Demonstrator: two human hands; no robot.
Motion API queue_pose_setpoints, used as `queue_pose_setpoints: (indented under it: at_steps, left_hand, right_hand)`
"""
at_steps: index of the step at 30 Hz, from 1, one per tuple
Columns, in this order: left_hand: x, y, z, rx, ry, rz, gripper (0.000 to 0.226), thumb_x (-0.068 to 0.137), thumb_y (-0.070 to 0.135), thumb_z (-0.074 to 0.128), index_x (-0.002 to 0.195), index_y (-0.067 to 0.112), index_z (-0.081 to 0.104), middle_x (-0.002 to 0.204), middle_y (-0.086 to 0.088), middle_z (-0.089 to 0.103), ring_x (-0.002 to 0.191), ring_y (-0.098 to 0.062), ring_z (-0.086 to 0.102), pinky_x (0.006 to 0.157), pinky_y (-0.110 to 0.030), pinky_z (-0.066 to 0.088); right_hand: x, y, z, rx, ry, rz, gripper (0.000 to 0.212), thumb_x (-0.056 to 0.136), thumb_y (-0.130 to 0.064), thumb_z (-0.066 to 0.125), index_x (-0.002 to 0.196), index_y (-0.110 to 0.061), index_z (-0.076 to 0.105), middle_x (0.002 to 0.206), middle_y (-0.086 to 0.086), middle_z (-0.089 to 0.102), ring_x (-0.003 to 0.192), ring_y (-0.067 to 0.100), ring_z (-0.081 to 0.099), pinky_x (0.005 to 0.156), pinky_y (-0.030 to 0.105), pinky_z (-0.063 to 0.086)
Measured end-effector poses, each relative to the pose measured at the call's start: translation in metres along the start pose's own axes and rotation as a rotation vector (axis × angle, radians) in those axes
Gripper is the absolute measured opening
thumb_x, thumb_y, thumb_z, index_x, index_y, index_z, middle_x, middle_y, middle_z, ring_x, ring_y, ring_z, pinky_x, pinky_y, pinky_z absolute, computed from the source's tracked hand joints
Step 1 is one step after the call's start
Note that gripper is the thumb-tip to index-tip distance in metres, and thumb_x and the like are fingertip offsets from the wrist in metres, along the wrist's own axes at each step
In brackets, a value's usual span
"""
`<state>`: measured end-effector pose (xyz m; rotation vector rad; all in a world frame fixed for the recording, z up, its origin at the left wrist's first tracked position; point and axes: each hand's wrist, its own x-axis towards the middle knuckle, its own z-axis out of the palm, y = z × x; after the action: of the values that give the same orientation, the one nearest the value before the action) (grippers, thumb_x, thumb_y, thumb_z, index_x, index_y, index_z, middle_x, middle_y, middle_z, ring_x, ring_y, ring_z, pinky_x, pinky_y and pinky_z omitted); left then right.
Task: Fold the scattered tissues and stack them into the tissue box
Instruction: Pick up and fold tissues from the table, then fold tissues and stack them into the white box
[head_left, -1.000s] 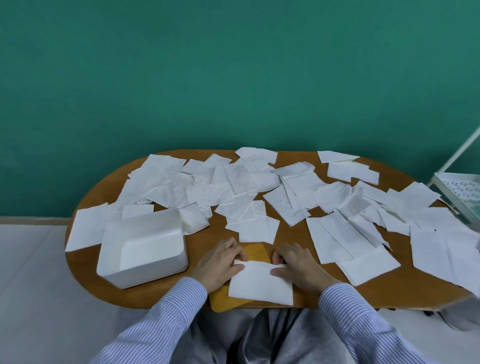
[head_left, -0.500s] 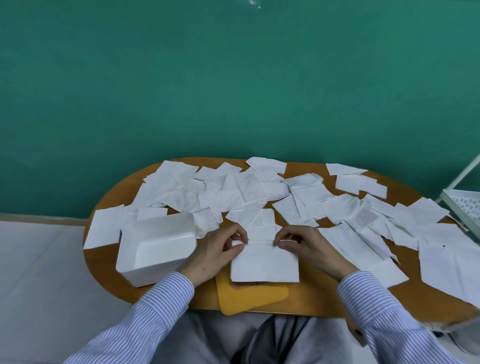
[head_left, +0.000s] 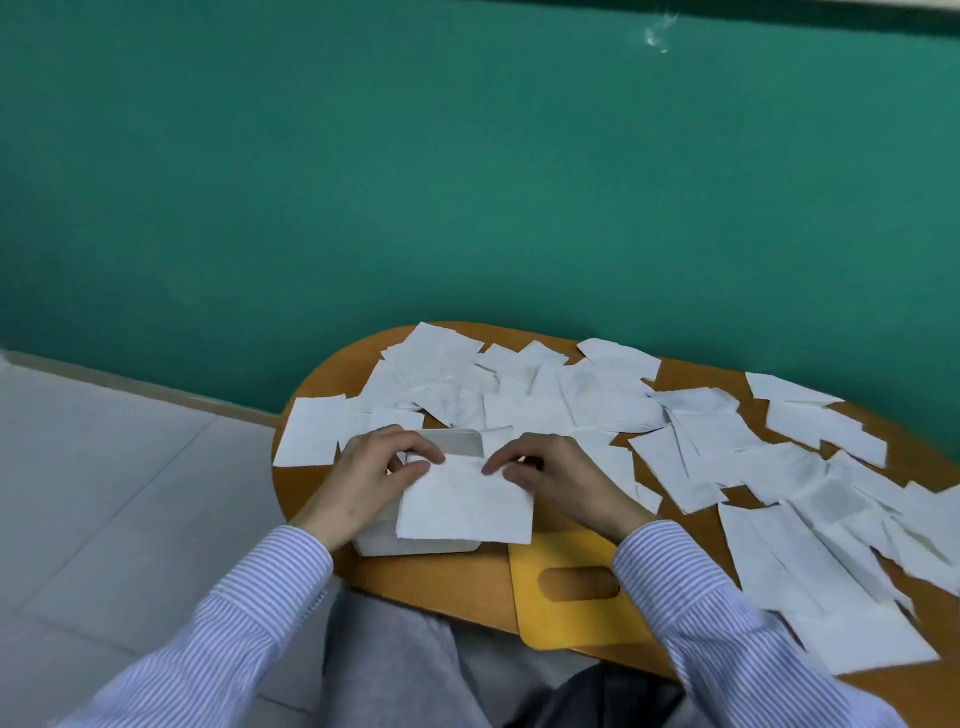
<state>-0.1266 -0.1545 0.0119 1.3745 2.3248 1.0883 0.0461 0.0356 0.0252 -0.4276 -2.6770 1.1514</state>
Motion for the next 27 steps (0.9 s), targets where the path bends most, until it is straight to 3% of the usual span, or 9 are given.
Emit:
queue_pose_setpoints:
  at_steps: [3,7,10,12,15,19,27]
  left_hand:
    - [-0.002,-0.021,-0.012,0.03,0.02,-0.045,0.025,0.094,0.02,0.068,0.093,0.045,0.069,0.104,0.024,0.064,0.09,0.002,0.059,0.083,-0.017,0.048]
    - [-0.001,-0.04,-0.017,0.145,0.023,-0.083,0.019,0.095,0.025,0.067,0.095,0.044,0.068,0.1,0.027,0.061,0.098,-0.002,0.049,0.092,-0.03,0.046]
    - [0.002,-0.048,-0.015,0.248,0.03,-0.076,0.014,0.096,0.03,0.065,0.102,0.042,0.07,0.109,0.022,0.064,0.1,-0.005,0.041,0.092,-0.03,0.037]
    - [0.004,-0.05,-0.013,0.322,0.016,-0.076,0.015,0.097,0.032,0.063,0.108,0.04,0.071,0.114,0.018,0.063,0.099,-0.005,0.035,0.089,-0.028,0.031]
    - [0.009,-0.052,-0.01,0.394,0.009,-0.052,0.018,0.096,0.034,0.064,0.112,0.038,0.072,0.119,0.017,0.065,0.097,-0.004,0.031,0.086,-0.027,0.027]
    - [0.015,-0.057,-0.008,0.493,-0.033,-0.005,0.021,0.095,0.034,0.066,0.115,0.037,0.072,0.119,0.016,0.068,0.097,-0.005,0.031,0.083,-0.027,0.022]
    - [0.024,-0.061,-0.003,0.599,-0.086,0.019,0.024,0.094,0.031,0.068,0.116,0.036,0.072,0.12,0.012,0.066,0.102,-0.012,0.035,0.088,-0.032,0.03]
  right_hand:
    - [0.021,-0.005,0.018,-0.055,-0.021,-0.005,0.024,0.098,-0.015,0.057,0.103,-0.029,0.075,0.105,-0.012,0.064,0.094,0.003,0.055,0.079,0.024,0.049]
    - [0.038,-0.005,0.037,-0.162,-0.057,-0.045,0.024,0.097,-0.012,0.057,0.107,-0.026,0.074,0.114,-0.008,0.065,0.097,0.0,0.051,0.078,0.007,0.039]
    - [0.047,0.001,0.046,-0.266,-0.047,-0.053,0.025,0.096,-0.011,0.059,0.108,-0.028,0.073,0.117,-0.006,0.066,0.105,0.005,0.055,0.076,-0.001,0.034]
    - [0.053,0.008,0.051,-0.313,-0.048,-0.049,0.025,0.095,-0.012,0.061,0.107,-0.03,0.073,0.115,-0.006,0.068,0.11,0.011,0.057,0.086,0.006,0.037]
    - [0.06,0.018,0.06,-0.381,-0.038,-0.046,0.025,0.094,-0.015,0.063,0.106,-0.035,0.072,0.113,-0.01,0.069,0.11,0.016,0.058,0.098,0.031,0.041]
    - [0.066,0.023,0.066,-0.458,-0.041,-0.054,0.024,0.099,-0.019,0.056,0.109,-0.036,0.069,0.116,-0.014,0.068,0.111,0.015,0.051,0.089,0.025,0.02]
    - [0.071,0.02,0.068,-0.529,-0.085,-0.067,0.024,0.101,-0.019,0.052,0.112,-0.033,0.069,0.118,-0.012,0.068,0.111,0.012,0.052,0.093,0.031,0.019]
